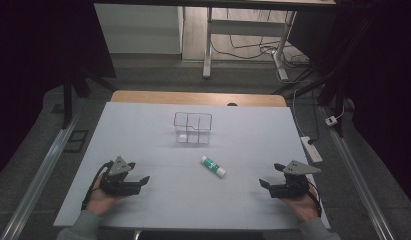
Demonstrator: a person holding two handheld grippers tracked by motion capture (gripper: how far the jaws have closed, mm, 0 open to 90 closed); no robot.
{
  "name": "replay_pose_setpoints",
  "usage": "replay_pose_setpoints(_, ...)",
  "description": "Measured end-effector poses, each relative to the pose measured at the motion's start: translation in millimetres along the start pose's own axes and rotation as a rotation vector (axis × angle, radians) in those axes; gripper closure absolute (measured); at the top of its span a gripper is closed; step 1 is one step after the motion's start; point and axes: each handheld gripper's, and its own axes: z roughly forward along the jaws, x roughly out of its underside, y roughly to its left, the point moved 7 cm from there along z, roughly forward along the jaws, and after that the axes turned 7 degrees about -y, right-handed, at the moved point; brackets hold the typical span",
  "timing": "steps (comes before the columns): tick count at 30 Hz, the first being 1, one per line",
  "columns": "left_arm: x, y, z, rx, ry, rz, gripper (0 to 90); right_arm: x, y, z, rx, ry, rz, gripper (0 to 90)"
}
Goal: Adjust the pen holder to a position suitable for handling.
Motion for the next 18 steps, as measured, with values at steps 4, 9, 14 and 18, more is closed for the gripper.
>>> replay_pose_setpoints(4,0.9,0.4,0.0,0.001,0.002,0.001,25.1,-0.3,0.1,0.1,-0.003,-0.004,0.000,14.5)
replay_pose_setpoints(9,0.8,0.2,-0.3,0.002,0.001,0.006,25.1,0.4,0.6,0.5,-0.001,0.002,-0.004,14.8)
replay_pose_setpoints(14,1.2,-0.2,0.4,-0.001,0.005,0.011,25.1,1.0,0.2,0.7,0.000,0.002,0.000,15.1)
replay_pose_setpoints(18,1.6,0.4,0.8,-0.004,0.008,0.013,25.1,0.8,0.2,0.3,0.001,0.001,-0.001,15.2)
